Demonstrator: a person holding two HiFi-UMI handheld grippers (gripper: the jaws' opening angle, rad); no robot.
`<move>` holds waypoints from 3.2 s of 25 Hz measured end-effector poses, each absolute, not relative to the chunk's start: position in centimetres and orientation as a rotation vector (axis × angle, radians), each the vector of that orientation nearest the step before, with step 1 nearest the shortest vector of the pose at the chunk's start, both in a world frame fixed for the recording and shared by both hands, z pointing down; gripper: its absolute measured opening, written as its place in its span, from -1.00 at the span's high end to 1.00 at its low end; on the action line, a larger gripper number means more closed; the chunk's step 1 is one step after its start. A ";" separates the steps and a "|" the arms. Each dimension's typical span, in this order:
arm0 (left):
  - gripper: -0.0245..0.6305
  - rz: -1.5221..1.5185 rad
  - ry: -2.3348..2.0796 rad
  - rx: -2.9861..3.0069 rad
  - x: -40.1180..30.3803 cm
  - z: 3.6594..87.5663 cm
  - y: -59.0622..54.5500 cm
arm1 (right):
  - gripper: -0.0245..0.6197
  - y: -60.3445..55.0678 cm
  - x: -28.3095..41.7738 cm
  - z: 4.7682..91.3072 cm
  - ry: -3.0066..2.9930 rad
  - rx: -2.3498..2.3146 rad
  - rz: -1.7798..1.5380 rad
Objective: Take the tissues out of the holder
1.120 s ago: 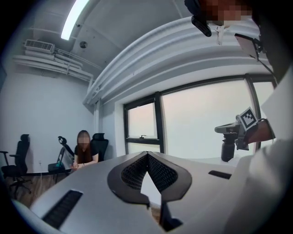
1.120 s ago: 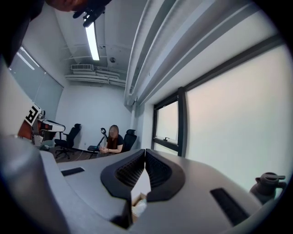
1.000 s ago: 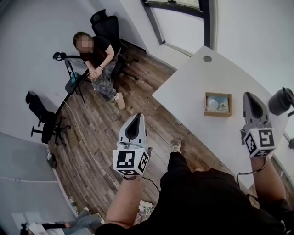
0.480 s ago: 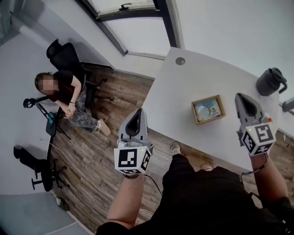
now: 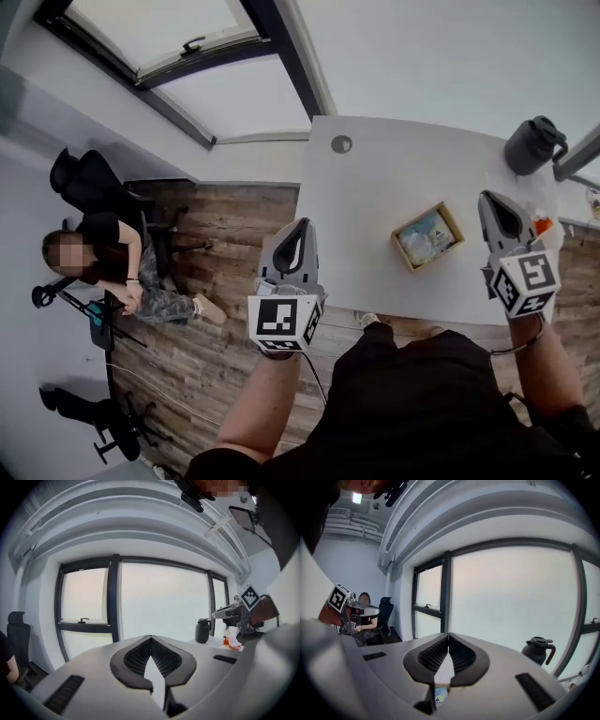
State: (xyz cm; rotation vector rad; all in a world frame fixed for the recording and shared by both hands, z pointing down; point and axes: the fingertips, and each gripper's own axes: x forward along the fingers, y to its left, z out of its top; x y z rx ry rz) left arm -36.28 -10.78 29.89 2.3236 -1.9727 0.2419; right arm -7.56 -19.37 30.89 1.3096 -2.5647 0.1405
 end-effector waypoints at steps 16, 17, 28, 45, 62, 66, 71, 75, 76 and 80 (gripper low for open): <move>0.92 0.231 -1.841 2.411 -33.7 32.5 -18.4 | 0.90 -20.3 -6.3 35.2 -2.445 1.311 0.257; 0.92 0.237 -1.857 2.400 -33.8 32.6 -18.3 | 0.90 -20.4 -6.4 36.1 -2.441 1.285 0.280; 0.92 0.315 -1.849 2.350 -33.3 35.7 -18.5 | 0.90 -20.9 -8.1 42.3 -2.376 1.182 0.321; 0.92 0.417 -1.792 2.316 -33.9 42.9 -18.8 | 0.80 -18.9 -10.0 51.0 -2.221 0.944 0.379; 0.92 0.435 -1.724 2.276 -33.8 46.5 -19.3 | 0.46 -19.2 -9.6 55.9 -2.023 0.839 0.371; 0.92 0.425 -1.724 2.281 -33.7 46.6 -19.9 | 0.46 -19.6 -9.5 56.4 -1.992 0.834 0.374; 0.92 0.409 -1.728 2.249 -33.8 47.5 -19.9 | 0.47 -19.6 -9.9 57.2 -1.954 0.819 0.355; 0.92 0.406 -1.716 2.240 -33.7 48.0 -19.9 | 0.47 -19.4 -10.1 58.1 -1.893 0.801 0.348; 0.92 0.405 -1.715 2.240 -33.7 48.1 -20.0 | 0.47 -19.3 -10.2 58.3 -1.883 0.795 0.348; 0.92 0.401 -1.726 2.229 -34.2 48.3 -20.3 | 0.47 -19.3 -10.3 57.9 -1.888 0.784 0.373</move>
